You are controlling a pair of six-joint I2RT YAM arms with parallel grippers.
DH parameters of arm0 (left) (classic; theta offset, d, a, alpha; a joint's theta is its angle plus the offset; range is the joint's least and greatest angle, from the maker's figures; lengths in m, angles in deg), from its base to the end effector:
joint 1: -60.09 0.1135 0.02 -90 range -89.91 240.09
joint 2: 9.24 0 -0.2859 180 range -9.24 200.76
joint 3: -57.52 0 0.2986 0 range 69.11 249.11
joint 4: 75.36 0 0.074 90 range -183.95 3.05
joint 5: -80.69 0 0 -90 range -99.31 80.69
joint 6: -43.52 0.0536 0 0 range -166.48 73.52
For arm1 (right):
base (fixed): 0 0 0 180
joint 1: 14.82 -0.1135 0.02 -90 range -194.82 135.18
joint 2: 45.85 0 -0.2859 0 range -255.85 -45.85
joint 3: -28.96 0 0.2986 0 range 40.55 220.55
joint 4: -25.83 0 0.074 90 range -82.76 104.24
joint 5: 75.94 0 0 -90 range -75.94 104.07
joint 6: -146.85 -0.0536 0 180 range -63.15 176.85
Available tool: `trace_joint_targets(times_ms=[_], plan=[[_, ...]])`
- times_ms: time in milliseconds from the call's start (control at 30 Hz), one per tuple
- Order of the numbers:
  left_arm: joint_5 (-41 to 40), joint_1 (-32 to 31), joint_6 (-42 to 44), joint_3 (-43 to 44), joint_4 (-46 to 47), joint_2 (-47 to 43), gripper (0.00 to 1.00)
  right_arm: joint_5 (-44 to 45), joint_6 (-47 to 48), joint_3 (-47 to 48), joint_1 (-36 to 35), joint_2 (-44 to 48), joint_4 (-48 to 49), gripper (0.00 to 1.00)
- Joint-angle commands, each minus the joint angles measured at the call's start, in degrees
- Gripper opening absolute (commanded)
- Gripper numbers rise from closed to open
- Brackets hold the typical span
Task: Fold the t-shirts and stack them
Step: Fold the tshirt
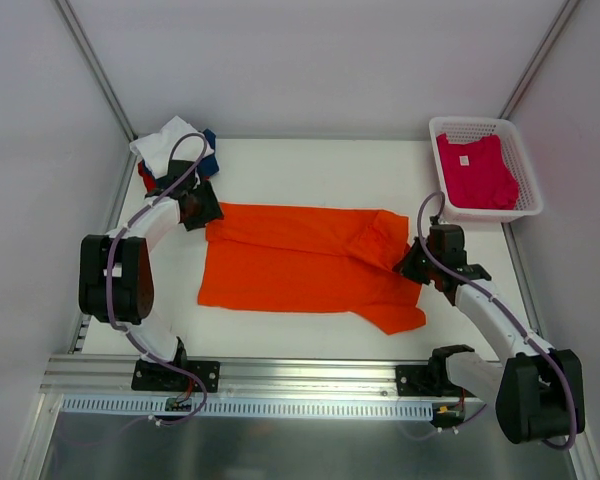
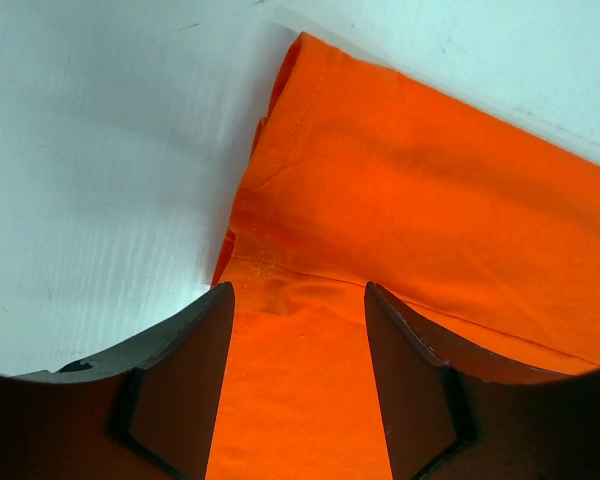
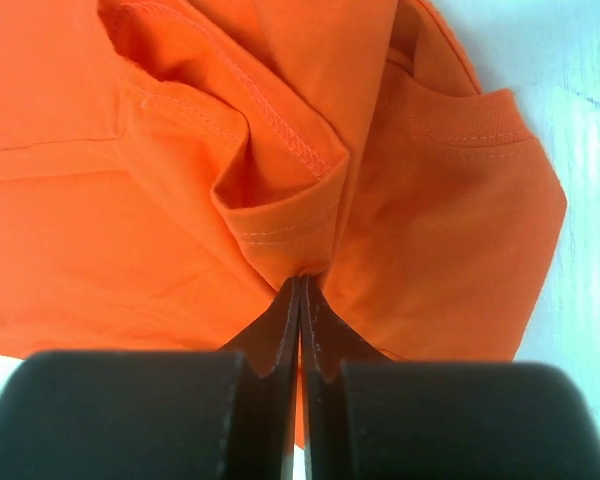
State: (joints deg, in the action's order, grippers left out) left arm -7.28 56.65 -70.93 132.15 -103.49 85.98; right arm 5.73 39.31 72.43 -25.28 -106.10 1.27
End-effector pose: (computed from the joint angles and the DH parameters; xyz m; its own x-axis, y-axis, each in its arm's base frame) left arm 0.4088 -0.0265 0.1973 -0.7173 -0.3713 -0.5896 -0.2347 0.9255 -0.2973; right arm 0.2537 0.0547 0.1916 -0.7057 0.1729 -0.6871 -0.0775 0.9451 0.3175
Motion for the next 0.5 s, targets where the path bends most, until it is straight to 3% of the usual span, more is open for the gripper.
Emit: trace_joint_targets(times_ms=[0, 100, 133, 167, 267, 467], plan=[[2.0, -0.7, 0.1, 2.2, 0.4, -1.3, 0.55, 0.9, -0.7, -0.9, -0.6, 1.1, -0.9, 0.00], [2.5, -0.7, -0.1, 2.0, 0.4, -0.9, 0.55, 1.6, -1.0, -1.4, -0.8, 0.5, -2.2, 0.03], [2.5, -0.8, -0.1, 2.0, 0.5, -0.7, 0.55, 1.8, -1.1, -1.6, -1.0, 0.2, -2.5, 0.08], [2.7, -0.8, -0.2, 2.1, 0.5, -0.5, 0.55, 2.1, -1.4, -1.9, -1.1, 0.1, -3.0, 0.21], [2.5, -0.8, -0.2, 2.7, 0.5, 0.7, 0.55, 3.8, -1.9, -2.9, -1.6, 1.0, -4.2, 0.37], [3.3, -1.6, 0.1, 6.2, 0.5, 4.8, 0.55, 8.0, 0.6, 1.8, -3.2, 5.1, -9.3, 0.42]])
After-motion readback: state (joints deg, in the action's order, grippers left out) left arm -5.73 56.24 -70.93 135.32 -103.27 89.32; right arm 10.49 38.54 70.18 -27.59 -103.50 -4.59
